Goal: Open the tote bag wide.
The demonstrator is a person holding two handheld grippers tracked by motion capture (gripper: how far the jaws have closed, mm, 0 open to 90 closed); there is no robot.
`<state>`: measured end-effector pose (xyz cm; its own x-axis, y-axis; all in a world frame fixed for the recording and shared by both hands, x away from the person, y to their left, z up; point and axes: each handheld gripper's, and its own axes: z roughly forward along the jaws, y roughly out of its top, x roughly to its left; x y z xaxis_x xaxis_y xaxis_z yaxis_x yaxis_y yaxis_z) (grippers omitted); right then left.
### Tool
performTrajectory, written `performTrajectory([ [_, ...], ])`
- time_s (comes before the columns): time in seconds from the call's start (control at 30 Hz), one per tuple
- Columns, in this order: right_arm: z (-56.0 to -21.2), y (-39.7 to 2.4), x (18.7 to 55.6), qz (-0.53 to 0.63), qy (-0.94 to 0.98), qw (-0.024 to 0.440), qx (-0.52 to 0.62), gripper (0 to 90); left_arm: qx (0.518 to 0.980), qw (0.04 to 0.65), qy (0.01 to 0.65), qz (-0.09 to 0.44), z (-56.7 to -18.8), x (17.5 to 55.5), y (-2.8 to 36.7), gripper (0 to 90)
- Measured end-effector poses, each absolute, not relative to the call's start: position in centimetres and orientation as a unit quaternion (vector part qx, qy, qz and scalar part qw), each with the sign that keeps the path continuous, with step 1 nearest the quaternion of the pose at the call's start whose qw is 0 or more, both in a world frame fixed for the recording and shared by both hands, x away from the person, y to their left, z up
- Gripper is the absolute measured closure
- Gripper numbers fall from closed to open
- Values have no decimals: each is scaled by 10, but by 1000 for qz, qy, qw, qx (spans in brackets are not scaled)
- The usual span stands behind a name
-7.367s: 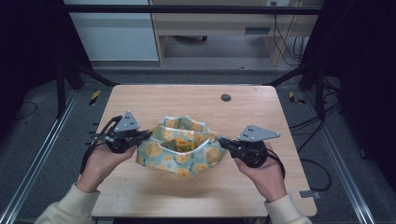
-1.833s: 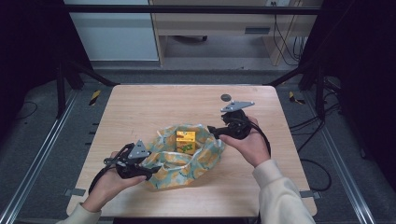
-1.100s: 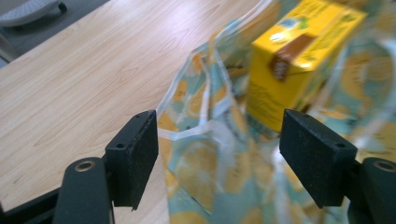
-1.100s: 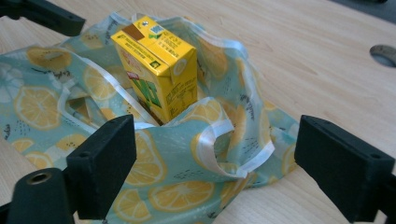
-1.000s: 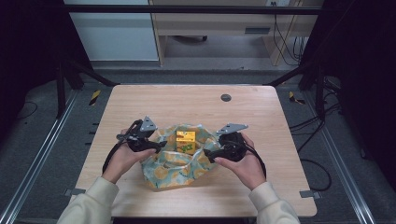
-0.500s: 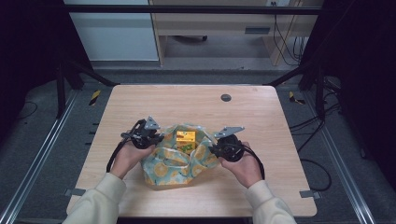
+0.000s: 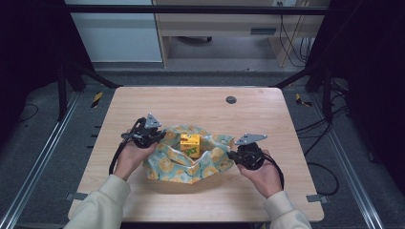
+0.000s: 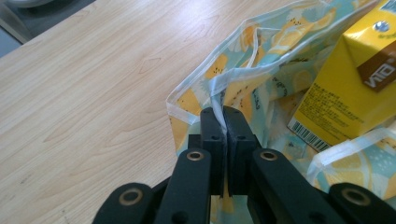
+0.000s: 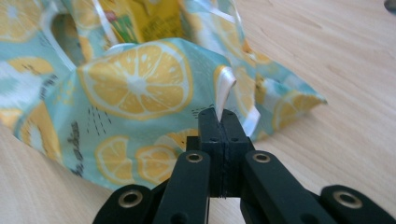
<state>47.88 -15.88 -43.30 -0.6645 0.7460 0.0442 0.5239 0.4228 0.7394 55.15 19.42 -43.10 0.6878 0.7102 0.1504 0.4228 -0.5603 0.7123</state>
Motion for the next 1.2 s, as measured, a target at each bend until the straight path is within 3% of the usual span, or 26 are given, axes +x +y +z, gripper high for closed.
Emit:
performTrajectory([
  [0.6, -468, -166, 481, 364, 835, 128, 392, 900, 863, 318, 327, 218, -463, 559, 190, 866],
  [1.2, -478, -163, 488, 343, 844, 123, 393, 900, 868, 304, 332, 210, -480, 561, 194, 876],
])
